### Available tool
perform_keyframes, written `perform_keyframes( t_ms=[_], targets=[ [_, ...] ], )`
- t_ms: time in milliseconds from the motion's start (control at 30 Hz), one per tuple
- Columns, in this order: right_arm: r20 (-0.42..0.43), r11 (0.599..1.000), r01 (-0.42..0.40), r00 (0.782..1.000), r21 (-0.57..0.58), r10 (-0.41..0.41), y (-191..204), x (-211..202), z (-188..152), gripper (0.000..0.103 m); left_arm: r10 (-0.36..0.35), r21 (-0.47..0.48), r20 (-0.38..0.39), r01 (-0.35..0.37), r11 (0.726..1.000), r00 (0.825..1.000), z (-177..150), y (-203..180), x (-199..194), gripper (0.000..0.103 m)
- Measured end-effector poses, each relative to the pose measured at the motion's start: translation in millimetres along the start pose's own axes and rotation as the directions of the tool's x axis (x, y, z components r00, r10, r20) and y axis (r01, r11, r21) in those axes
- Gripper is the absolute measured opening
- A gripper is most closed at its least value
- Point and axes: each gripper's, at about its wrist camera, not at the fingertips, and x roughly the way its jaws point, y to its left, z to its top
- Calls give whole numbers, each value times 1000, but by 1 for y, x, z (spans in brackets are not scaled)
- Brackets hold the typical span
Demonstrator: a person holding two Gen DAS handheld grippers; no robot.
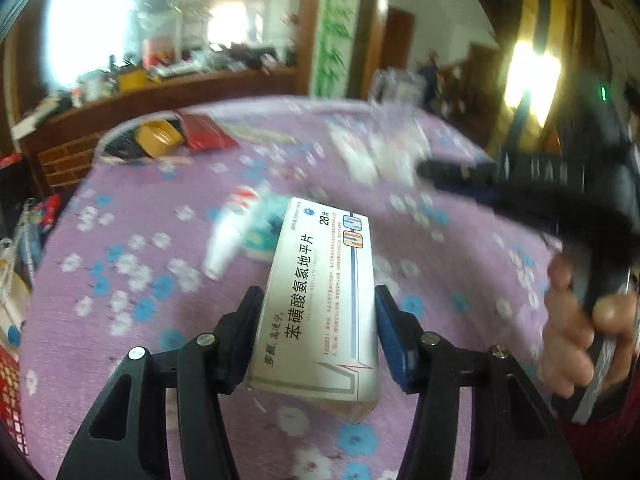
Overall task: Collect trash
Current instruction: 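Grasp the white medicine box with the left gripper while the right grasps the clear plastic bag, then lift the white box and plastic bag and hold them above the table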
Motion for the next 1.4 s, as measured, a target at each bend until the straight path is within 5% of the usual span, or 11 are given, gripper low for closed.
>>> perform_keyframes(
  t_ms=[167, 300, 567, 933, 1400],
  targets=[
    [-14, 999, 12, 1000, -49, -13, 9, 6, -5, 16, 140, -69, 126, -132, 989, 982, 4, 20, -15, 54],
    [-28, 995, 18, 999, -99, -20, 22, 11, -11, 16, 214, -122, 138, -197, 973, 967, 4, 35, -18, 54],
    [-21, 977, 46, 998, -209, -52, 45, 14, -24, 16, 276, -157, 96, -260, 953, 956, 3, 48, -11, 54],
    [-6, 962, 64, 998, -266, -68, 55, 14, -30, 16, 392, -137, 107, -377, 916, 914, 1, 46, -10, 54],
    [-8, 958, 60, 998, -279, -65, 59, 14, -32, 16, 427, -117, 115, -415, 902, 897, 0, 44, -10, 55]
  ],
)
